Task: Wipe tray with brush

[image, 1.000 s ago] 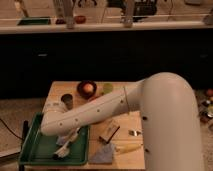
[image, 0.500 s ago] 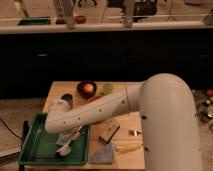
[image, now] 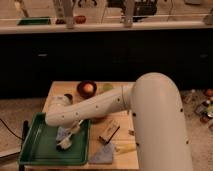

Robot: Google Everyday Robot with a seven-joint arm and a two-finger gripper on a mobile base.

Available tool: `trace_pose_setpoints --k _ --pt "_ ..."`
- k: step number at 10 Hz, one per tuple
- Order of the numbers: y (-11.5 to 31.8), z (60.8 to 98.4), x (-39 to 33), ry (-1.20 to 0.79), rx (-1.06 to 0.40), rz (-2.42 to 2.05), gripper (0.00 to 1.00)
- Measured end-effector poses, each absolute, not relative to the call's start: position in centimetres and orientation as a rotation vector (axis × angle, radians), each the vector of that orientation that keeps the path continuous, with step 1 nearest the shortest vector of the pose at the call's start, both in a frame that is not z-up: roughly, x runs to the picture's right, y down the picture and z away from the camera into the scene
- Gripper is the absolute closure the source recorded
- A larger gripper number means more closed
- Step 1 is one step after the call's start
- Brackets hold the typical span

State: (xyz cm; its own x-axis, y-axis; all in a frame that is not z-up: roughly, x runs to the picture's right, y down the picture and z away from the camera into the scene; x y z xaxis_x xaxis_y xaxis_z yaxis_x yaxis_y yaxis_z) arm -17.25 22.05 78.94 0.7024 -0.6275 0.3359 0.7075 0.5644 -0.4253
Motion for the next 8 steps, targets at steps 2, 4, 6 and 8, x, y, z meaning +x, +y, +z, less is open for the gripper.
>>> trace_pose_setpoints --k 2,4,6,8 --pt "21.5 78.8 -18.7 -0.168 -0.549 -0.811 1.0" --pt "21.4 78.1 -20.4 -0.222 -0.526 -0.829 1.0" --pt "22.3 77.0 -21.5 -0.281 -0.528 -0.851 1.0" --pt "24.7 76.0 -21.8 -0.319 -0.564 -0.876 1.0"
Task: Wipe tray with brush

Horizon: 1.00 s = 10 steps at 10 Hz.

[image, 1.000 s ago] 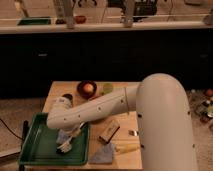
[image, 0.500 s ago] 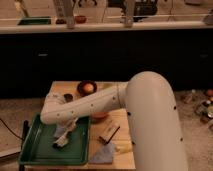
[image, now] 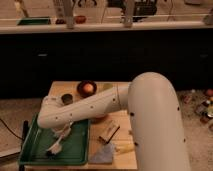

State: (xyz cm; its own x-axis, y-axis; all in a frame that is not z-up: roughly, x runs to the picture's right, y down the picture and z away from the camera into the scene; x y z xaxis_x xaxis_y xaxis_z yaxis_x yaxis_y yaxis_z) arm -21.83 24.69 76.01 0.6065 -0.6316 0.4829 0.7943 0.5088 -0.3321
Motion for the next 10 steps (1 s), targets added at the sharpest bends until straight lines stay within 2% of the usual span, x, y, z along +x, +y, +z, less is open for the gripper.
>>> trace_pose_setpoints --k 4,6,10 --pt "26.5 76.3 -19.2 -0.273 -0.636 -0.881 1.0" --pt "25.5 77.1 -16.5 -0.196 -0.645 -0.858 1.0" --pt "22.9 78.7 -16.0 -0.103 -0.623 -0.843 1.0"
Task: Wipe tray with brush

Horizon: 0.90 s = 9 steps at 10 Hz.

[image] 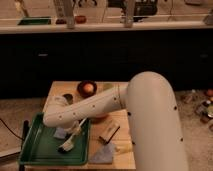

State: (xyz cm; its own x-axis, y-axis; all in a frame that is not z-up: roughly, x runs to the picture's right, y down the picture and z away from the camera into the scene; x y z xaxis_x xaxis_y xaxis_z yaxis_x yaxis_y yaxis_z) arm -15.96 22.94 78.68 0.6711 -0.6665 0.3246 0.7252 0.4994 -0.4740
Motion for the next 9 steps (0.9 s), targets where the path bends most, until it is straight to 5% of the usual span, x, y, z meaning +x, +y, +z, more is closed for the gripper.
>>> trace_pose_setpoints --k 9 --pt "23.6 76.2 -23.0 -0.307 -0.551 -0.95 1.0"
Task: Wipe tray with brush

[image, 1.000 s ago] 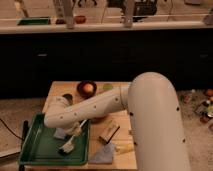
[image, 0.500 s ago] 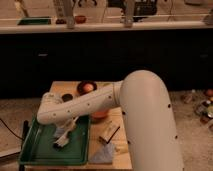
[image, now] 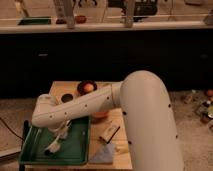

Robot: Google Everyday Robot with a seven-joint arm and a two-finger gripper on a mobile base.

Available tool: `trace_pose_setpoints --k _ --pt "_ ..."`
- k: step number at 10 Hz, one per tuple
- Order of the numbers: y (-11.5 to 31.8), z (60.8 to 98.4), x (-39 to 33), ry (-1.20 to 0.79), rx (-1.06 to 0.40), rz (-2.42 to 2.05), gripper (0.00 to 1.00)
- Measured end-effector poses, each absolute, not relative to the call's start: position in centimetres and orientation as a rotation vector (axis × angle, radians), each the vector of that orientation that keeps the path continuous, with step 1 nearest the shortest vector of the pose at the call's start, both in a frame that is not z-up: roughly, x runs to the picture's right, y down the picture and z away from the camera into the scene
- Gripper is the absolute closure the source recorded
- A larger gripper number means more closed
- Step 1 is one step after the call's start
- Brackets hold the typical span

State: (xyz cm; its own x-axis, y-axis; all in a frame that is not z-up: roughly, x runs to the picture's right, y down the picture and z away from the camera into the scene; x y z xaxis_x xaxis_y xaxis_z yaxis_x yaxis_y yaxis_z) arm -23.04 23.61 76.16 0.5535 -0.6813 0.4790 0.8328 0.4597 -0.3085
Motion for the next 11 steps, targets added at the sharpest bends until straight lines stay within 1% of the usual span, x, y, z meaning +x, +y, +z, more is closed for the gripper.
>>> trace_pose_setpoints --k 2,5,8,11 --pt "24.9 75.9 -22.6 -0.323 -0.579 -0.963 1.0" --pt "25.7 76.7 -19.9 -0.29 -0.629 -0.95 1.0" --pt "25.0 78.7 -18.4 -0.245 -0.653 -0.912 1.0" --pt "23.6 79.6 -18.5 -0.233 -0.609 -0.885 1.0"
